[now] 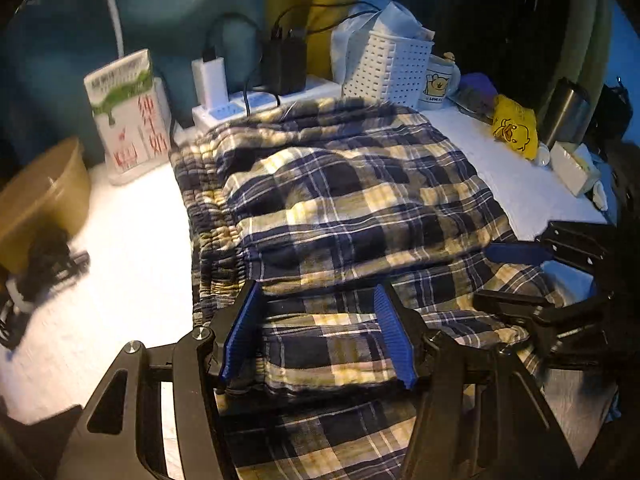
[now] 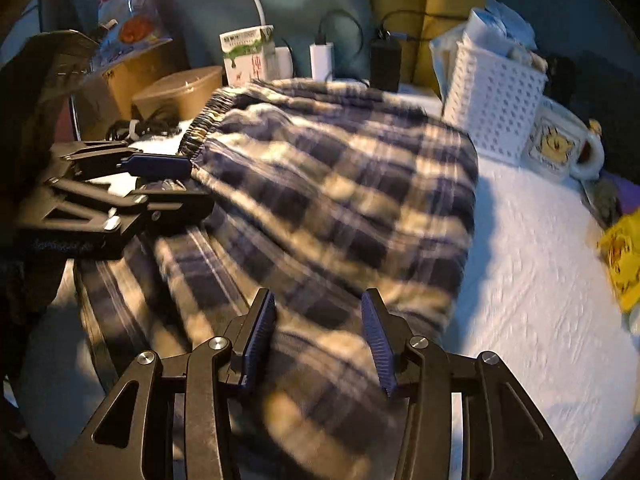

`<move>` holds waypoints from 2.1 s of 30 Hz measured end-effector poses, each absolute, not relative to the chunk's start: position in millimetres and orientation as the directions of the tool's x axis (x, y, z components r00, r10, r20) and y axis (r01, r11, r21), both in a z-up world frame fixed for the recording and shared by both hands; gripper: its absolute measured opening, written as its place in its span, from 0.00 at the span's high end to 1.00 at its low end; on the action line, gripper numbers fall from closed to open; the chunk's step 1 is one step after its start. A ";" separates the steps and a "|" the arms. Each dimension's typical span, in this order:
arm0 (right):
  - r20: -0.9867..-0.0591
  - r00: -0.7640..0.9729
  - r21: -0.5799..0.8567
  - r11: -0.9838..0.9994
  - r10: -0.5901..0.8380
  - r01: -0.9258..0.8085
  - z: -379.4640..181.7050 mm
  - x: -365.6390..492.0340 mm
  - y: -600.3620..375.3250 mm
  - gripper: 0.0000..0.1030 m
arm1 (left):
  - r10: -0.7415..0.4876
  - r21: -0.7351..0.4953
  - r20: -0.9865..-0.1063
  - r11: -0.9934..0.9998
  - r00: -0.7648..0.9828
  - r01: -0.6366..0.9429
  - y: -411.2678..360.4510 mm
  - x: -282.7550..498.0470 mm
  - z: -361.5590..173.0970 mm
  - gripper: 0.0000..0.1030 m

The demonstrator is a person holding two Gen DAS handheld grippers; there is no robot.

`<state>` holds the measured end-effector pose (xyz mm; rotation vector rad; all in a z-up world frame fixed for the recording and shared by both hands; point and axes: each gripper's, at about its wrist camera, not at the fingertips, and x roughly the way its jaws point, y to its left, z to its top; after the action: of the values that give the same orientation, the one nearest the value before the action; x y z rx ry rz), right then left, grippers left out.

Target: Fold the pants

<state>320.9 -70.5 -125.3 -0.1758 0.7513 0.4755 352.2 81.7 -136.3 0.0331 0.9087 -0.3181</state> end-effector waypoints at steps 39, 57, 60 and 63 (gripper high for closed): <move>-0.620 0.734 -0.007 0.933 0.278 -0.359 -71.2 332.3 -141.0 0.31 | -0.149 -0.001 -0.728 0.976 0.670 0.217 99.4 378.0 -92.5 0.40; -0.686 0.671 0.068 0.943 0.280 -0.324 -107.3 460.7 -133.7 0.31 | -0.165 -0.002 -0.775 0.966 0.610 0.259 123.5 459.9 -145.9 0.34; -0.679 0.675 0.074 0.942 0.289 -0.329 -105.3 463.6 -133.6 0.31 | -0.186 -0.004 -0.786 0.955 0.590 0.296 122.1 464.2 -141.1 0.35; -0.676 0.663 0.127 0.937 0.321 -0.325 -105.1 468.8 -137.9 0.30 | -0.234 -0.055 -0.788 0.948 0.569 0.314 125.3 475.2 -138.5 0.35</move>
<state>468.8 -137.9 -105.1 -0.0050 0.7624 0.3652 475.2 125.3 -138.5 0.0948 0.9106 -0.3218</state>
